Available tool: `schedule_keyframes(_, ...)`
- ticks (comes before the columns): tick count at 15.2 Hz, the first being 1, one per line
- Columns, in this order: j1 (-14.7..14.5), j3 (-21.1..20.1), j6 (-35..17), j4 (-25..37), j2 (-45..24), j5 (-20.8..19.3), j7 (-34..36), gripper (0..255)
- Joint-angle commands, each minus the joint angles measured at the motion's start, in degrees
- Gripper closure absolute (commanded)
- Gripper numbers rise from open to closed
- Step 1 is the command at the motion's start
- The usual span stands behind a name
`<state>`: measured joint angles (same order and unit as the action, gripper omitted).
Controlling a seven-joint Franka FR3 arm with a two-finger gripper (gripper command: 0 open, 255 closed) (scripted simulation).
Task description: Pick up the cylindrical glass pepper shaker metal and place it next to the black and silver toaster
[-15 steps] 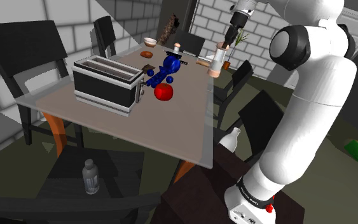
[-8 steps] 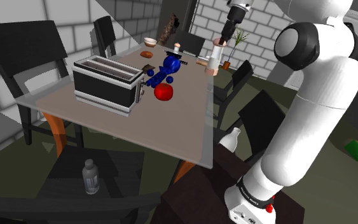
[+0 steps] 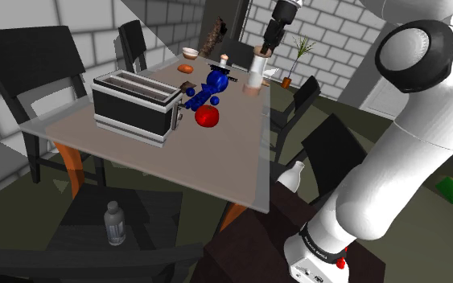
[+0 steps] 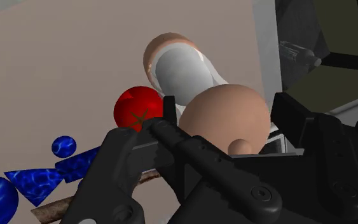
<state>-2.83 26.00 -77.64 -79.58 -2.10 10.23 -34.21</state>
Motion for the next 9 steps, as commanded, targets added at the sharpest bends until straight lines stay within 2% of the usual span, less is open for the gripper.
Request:
schedule_keyframes(1,-1.79,-1.58,-1.03,-1.60,1.26,-0.44,3.25,255)
schedule_keyframes(9,-7.76,-7.68,-3.99,-5.16,4.01,-0.96,14.95,255)
